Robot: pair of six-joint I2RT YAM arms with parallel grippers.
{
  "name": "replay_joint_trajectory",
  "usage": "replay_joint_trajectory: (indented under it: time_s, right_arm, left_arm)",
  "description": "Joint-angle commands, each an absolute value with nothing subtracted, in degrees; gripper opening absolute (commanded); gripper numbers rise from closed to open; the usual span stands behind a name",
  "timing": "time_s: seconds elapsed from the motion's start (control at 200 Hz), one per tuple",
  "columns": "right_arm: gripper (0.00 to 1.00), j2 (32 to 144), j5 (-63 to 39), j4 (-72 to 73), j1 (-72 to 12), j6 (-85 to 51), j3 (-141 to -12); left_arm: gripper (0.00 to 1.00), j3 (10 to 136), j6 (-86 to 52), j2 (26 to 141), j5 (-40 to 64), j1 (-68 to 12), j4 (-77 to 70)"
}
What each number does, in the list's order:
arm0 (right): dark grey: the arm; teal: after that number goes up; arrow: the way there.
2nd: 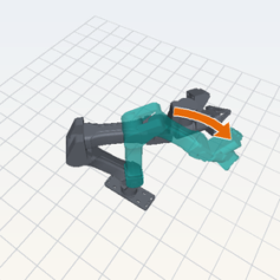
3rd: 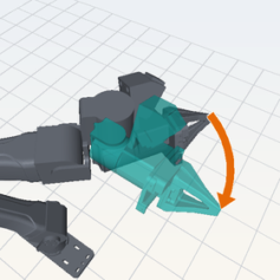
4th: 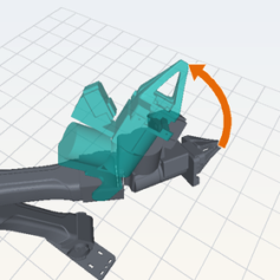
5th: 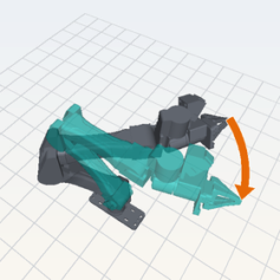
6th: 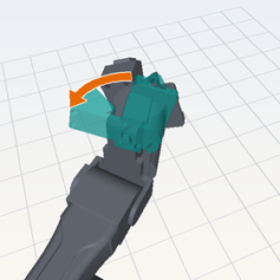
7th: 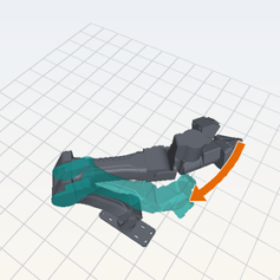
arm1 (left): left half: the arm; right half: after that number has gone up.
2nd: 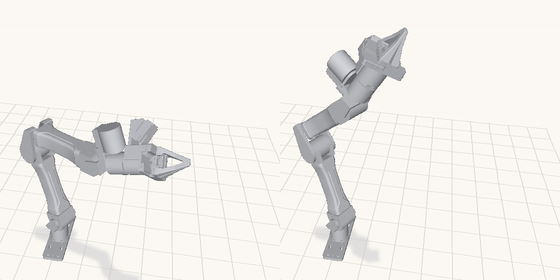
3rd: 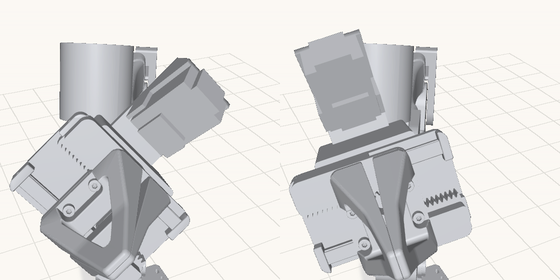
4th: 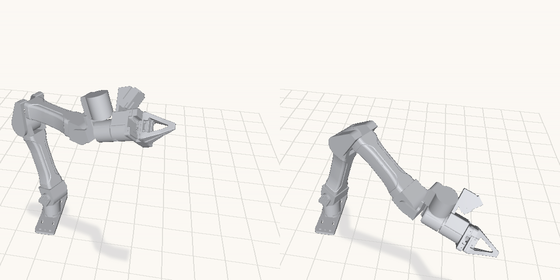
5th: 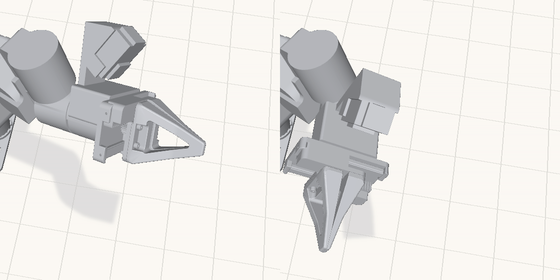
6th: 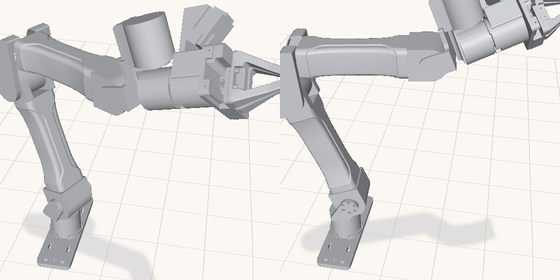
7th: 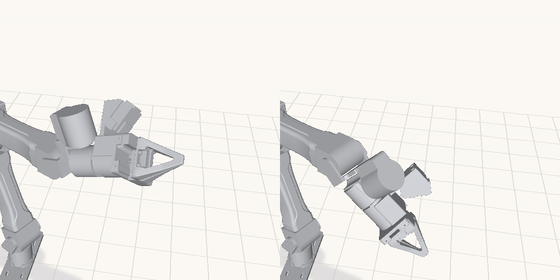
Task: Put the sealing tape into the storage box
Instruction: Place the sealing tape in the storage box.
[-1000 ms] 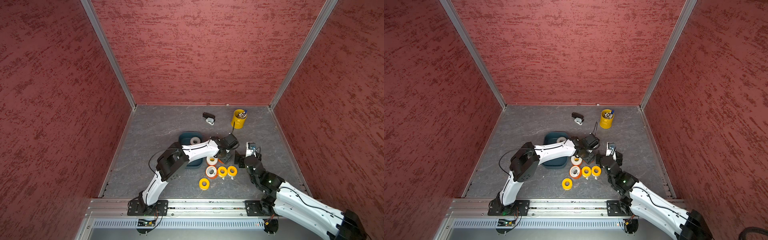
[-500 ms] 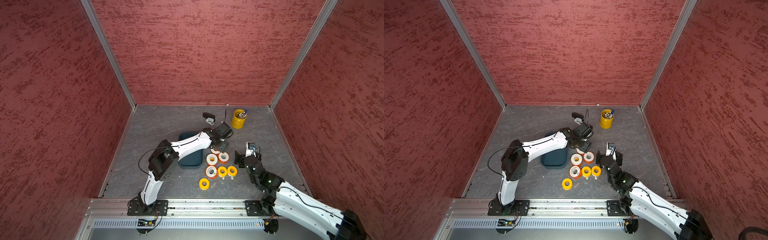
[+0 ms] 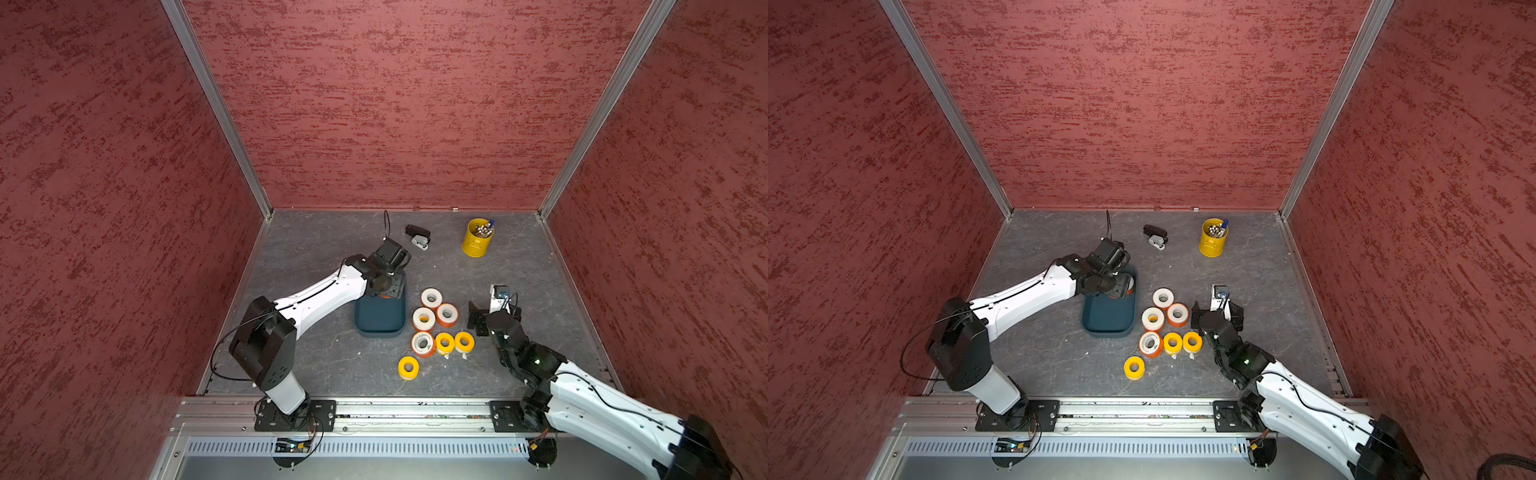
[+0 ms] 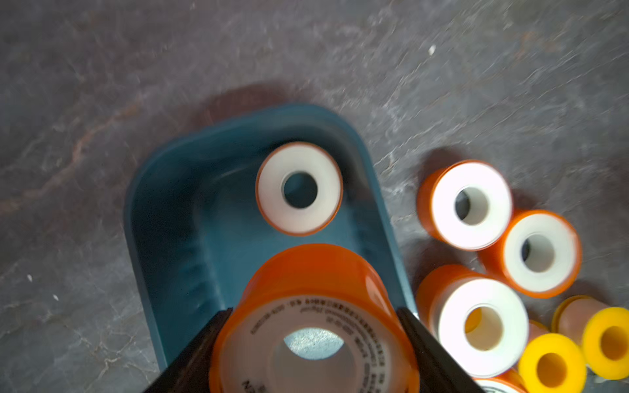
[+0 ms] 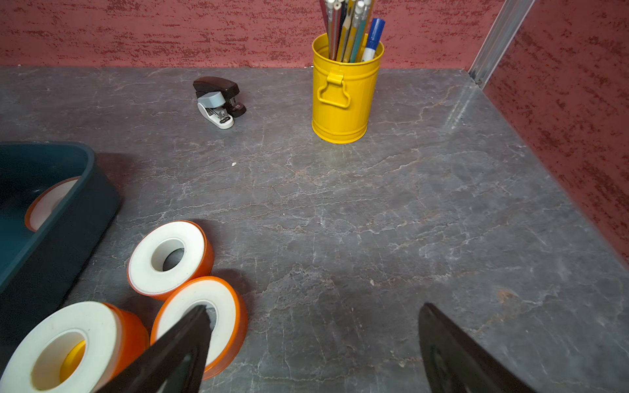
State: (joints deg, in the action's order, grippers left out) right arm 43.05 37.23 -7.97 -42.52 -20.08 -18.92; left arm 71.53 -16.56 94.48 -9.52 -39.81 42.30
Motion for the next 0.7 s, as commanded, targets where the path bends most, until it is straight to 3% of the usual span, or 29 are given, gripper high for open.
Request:
replay_joint_trajectory:
  time_s: [0.0,0.696]
  right_arm:
    - [0.97,42.5,36.8,-6.4,-42.3,-19.7,-19.7]
    - [0.97,42.5,36.4,-6.4,-42.3,-19.7,-19.7]
  left_arm:
    - [0.51,69.6,-18.5,95.8,-10.5,-40.0,41.9]
    - [0.55,67.0,-19.3,103.8,-14.3,-38.5,39.1]
